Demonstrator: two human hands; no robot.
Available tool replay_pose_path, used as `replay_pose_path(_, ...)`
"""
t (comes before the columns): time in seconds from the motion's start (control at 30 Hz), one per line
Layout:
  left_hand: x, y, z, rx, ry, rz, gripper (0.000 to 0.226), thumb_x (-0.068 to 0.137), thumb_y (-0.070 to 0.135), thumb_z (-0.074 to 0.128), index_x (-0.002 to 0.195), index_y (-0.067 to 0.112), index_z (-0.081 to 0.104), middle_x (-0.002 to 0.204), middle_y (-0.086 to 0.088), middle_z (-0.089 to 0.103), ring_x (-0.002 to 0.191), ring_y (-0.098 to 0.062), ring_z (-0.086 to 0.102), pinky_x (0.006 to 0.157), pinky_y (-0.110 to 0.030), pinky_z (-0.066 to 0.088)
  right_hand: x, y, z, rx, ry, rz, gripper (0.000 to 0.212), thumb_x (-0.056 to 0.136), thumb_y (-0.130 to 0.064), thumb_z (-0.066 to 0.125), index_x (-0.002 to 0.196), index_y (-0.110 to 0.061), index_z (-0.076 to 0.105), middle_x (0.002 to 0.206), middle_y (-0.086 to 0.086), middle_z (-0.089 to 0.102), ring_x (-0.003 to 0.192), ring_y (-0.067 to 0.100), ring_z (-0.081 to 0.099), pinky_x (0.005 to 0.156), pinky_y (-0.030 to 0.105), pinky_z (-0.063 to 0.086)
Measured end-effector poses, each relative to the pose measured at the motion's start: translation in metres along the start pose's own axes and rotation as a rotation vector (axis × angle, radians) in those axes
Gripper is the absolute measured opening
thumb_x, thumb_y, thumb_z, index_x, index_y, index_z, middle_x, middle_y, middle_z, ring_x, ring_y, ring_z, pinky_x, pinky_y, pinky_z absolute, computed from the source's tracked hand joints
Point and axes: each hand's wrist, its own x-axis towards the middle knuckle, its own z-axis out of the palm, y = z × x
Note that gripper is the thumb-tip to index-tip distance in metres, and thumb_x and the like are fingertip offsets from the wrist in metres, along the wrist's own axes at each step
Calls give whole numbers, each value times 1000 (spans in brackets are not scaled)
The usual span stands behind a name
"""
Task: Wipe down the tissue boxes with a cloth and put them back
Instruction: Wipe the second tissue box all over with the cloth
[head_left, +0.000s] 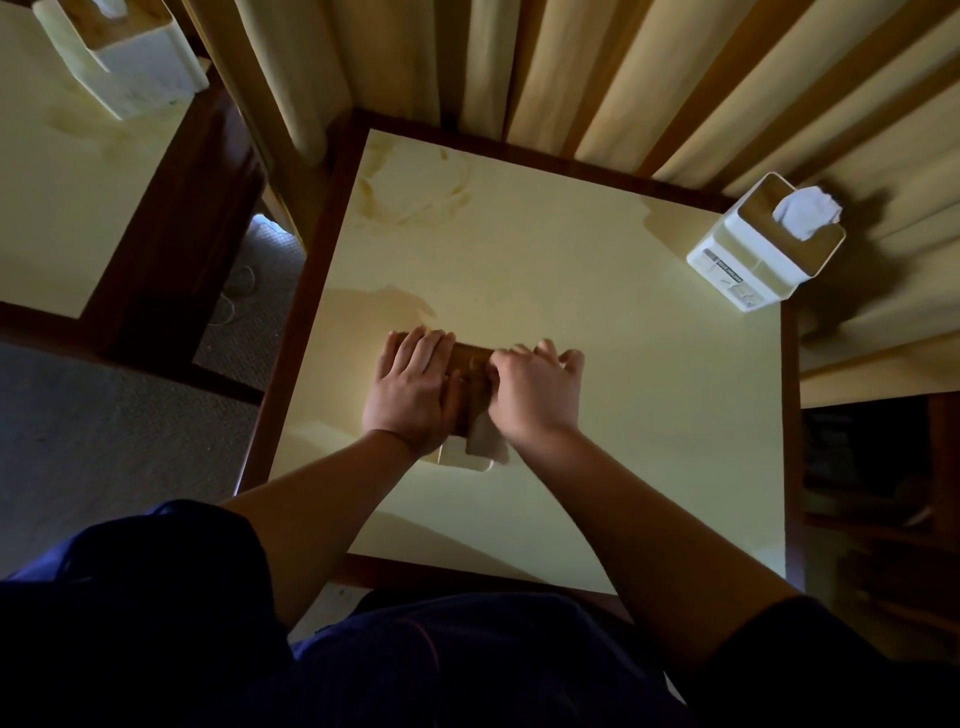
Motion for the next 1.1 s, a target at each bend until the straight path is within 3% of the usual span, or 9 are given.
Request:
replay_pose_path(0.3,-1,-1,1,4,2,3,53,101,36,42,143,6,56,140,-11,59,137,-35,47,124,-54,25,5,5,4,10,22,-48,25,93,-11,55,110,-23,68,109,-4,68,117,28,53,94,43,33)
replay_pose_path(0.37,0,0,0,12,-26,-9,54,102,37,40,144,7,54,141,-11,58,138,-35,46,125,-54,23,-10,5,14,35,33,-97,18,91,-12,57,103,-21,67,107,-1,67,113,31,55,93,44,32)
replay_pose_path(0.47,0,1,-1,22,-59,-18,55,103,39,36,146,8,53,144,-11,57,140,-34,44,125,-54,21,-36,7,32,40,135,-171,5,87,-18,66,84,-19,63,87,2,66,91,33,61,82,43,34)
replay_pose_path(0.63,-1,0,1,40,-20,1,53,103,36,40,143,6,55,140,-12,59,137,-35,47,123,-55,26,-64,8,38,72,287,-292,27,83,-29,40,71,-17,61,73,3,62,73,31,61,71,40,44)
replay_pose_path(0.7,-1,1,0,36,-29,-1,54,103,37,38,144,6,55,141,-12,59,138,-35,47,124,-55,25,-62,9,36,54,275,-311,27,83,-30,41,71,-19,61,73,1,63,76,31,61,74,40,42)
replay_pose_path(0.87,0,1,-1,27,-64,-19,55,103,39,38,147,9,53,145,-11,57,142,-33,43,126,-54,21,-40,20,35,-47,239,-266,15,84,-18,71,73,-22,62,74,-6,63,88,29,58,81,41,29)
replay_pose_path(0.97,1,1,-1,29,-53,-17,54,102,38,42,146,8,53,144,-11,57,141,-33,44,125,-54,22,-23,18,29,-11,210,-192,7,83,-16,68,81,-22,67,83,-6,66,96,31,58,85,43,28)
replay_pose_path(1.1,0,-1,2,19,0,7,53,100,36,47,143,6,56,139,-12,59,136,-35,47,123,-55,26,5,15,13,-16,88,-99,28,90,-12,60,108,-27,74,109,-9,72,122,31,52,100,46,22)
